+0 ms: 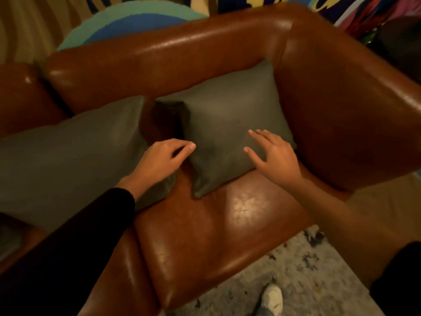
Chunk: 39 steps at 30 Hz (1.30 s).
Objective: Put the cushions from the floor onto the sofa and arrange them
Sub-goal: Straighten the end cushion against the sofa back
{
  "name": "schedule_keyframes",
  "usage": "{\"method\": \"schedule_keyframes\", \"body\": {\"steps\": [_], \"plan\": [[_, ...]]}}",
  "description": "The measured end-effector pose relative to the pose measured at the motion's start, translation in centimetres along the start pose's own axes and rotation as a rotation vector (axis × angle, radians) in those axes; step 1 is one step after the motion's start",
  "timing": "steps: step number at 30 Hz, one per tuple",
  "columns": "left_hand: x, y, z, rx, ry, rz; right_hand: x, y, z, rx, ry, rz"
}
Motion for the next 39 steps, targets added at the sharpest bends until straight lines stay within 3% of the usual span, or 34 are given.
{"method": "schedule_keyframes", "body": {"steps": [10, 14, 20, 32, 39], "plan": [[-5.0, -6.0, 5.8, 0.25, -0.003, 0.146, 4.8, -5.2, 10.9, 0.076, -0.042, -0.06], [-4.7, -6.9, 5.5, 0.295, -0.022, 0.101, 5.8, -7.7, 12.4, 0.088, -0.048, -0.068], [-3.7, -10.1, 4.4, 0.352, -0.001, 0.172, 5.8, -12.4, 12.5, 0.068, -0.055, -0.123], [-4.4, -14.8, 0.5, 0.748, 0.117, -0.046, 5.3, -21.8, 11.7, 0.07, 0.016, -0.262], [-3.9, -16.7, -1.2, 0.931, 0.232, 0.172, 1.8, -27.4, 13.3, -0.042, -0.14, -0.4]]}}
Point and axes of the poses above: each hand's wrist, its own y-axis away from the middle knuckle, its own x-axis out of the back of the hand, z = x × y, the point moved 7 cm from there along -y, towards the middle knuckle, and after that the axes turned 1 degree about z, right-handed, at the moved point
